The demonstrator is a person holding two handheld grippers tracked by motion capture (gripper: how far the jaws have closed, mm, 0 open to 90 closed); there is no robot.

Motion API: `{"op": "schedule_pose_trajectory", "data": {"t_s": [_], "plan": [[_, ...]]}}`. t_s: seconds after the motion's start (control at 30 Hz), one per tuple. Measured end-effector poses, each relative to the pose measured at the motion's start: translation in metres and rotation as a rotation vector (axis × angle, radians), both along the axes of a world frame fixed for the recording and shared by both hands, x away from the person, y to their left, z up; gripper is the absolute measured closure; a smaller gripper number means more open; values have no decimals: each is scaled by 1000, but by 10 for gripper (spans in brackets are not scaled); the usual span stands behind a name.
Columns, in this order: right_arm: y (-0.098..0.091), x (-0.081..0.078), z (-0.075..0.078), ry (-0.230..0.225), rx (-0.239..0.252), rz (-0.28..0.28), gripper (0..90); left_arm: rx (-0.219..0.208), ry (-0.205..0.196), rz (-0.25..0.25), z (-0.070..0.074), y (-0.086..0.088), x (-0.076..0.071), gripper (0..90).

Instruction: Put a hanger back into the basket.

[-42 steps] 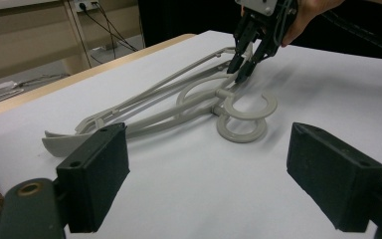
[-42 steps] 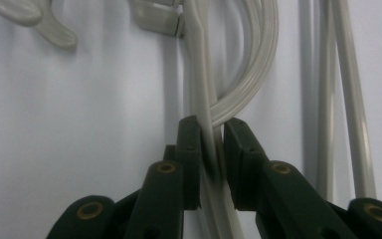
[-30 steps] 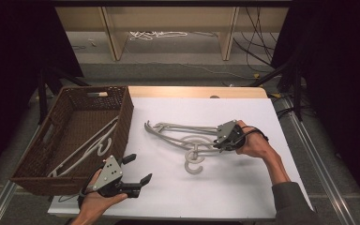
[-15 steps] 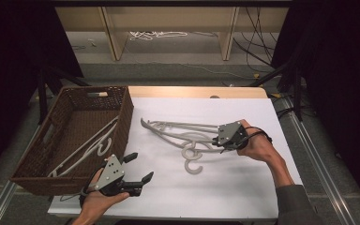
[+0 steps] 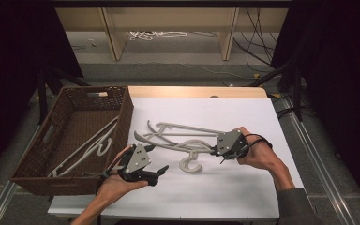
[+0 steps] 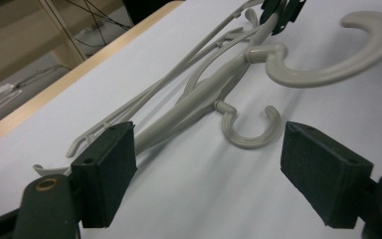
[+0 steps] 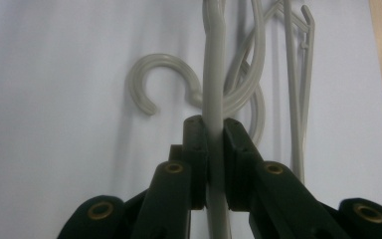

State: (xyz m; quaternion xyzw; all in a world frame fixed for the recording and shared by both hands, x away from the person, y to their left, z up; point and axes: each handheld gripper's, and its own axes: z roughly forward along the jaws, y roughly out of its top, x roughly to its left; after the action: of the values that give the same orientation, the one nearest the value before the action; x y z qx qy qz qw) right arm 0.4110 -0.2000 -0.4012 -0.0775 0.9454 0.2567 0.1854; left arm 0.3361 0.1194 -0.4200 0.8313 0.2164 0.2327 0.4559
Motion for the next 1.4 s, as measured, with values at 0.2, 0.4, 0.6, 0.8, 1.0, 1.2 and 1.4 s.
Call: {"op": "schedule_pose_trajectory", "data": {"t_s": [0.2,0.4,0.6,0.8,1.0,1.2,1.4], "plan": [[-2,-10,1,22,-3,-11,828,86,16,-32,2,-18,18,228],[-1,-17,1,31,-9,-11,828,187,29,-95,-5,-39,23,270],[2,-20,0,43,-8,11,828,219,25,-139,-8,-50,27,376],[7,-20,-1,45,-7,67,828,273,18,-187,-5,-57,27,544],[7,-21,-1,58,-6,68,829,326,-11,-222,-2,-58,27,617],[4,-19,2,72,7,73,822,369,-59,-251,5,-62,22,710],[1,-18,7,69,38,72,809,361,-41,-276,14,-61,22,740]]}}
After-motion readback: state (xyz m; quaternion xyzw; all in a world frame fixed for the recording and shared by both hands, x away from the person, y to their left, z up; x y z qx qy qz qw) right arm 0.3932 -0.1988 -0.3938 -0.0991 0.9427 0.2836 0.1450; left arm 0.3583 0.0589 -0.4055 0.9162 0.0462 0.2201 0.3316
